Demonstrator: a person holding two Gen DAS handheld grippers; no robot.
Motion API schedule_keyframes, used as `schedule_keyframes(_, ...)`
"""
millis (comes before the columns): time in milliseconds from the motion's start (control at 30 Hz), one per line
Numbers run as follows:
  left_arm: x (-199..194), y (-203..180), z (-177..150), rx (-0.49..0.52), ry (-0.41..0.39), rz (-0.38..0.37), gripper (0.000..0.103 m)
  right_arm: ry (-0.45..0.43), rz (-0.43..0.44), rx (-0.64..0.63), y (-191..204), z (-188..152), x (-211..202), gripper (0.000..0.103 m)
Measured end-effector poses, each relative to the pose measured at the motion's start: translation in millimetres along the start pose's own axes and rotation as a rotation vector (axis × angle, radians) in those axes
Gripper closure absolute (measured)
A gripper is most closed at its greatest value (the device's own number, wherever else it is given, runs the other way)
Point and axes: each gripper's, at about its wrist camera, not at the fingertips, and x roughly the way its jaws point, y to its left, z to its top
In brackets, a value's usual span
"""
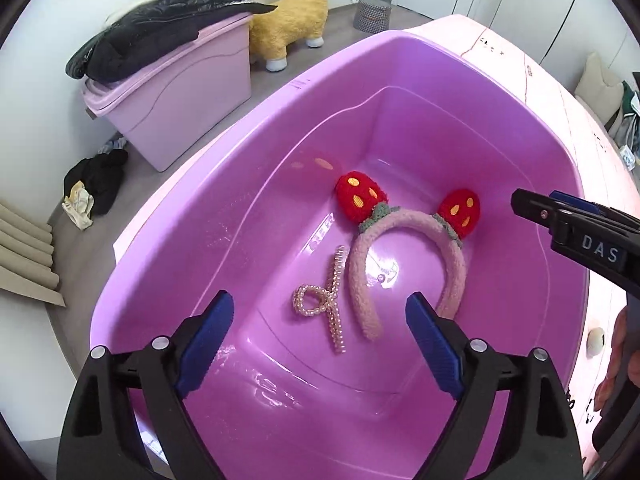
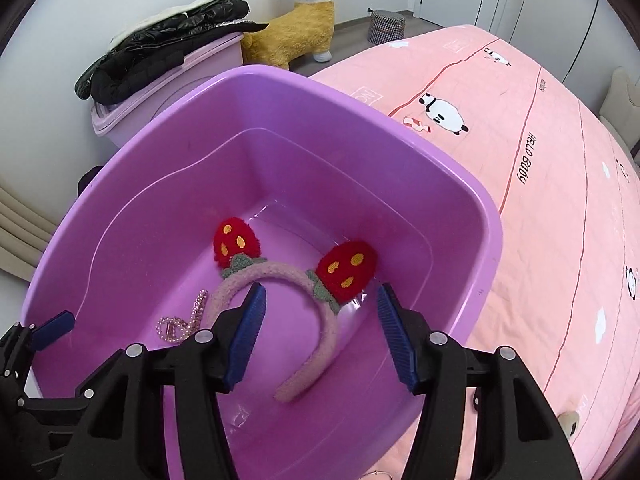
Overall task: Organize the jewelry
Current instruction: 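Carry both items to the purple tub and open both tools to drop them, then move both tools back over the remaining jewelry on the bedspread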
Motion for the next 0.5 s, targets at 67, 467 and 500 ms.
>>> schedule_keyframes(67,1,3,6,-0.003,-0.003,-0.003,0.017,-0.006,0.010,0.014,-2,-2,-2,0.047)
schedule_keyframes(467,-25,1,-3,-0.015,-0.076,0.002,0.017,-0.088,0.035,0.049,-2,-31,-47,0.047)
schedule_keyframes(500,-29,0,-5,-0.009,-0.086,0.006,0.017,-0.096,0.035,0.051,-2,-34,-52,0.047)
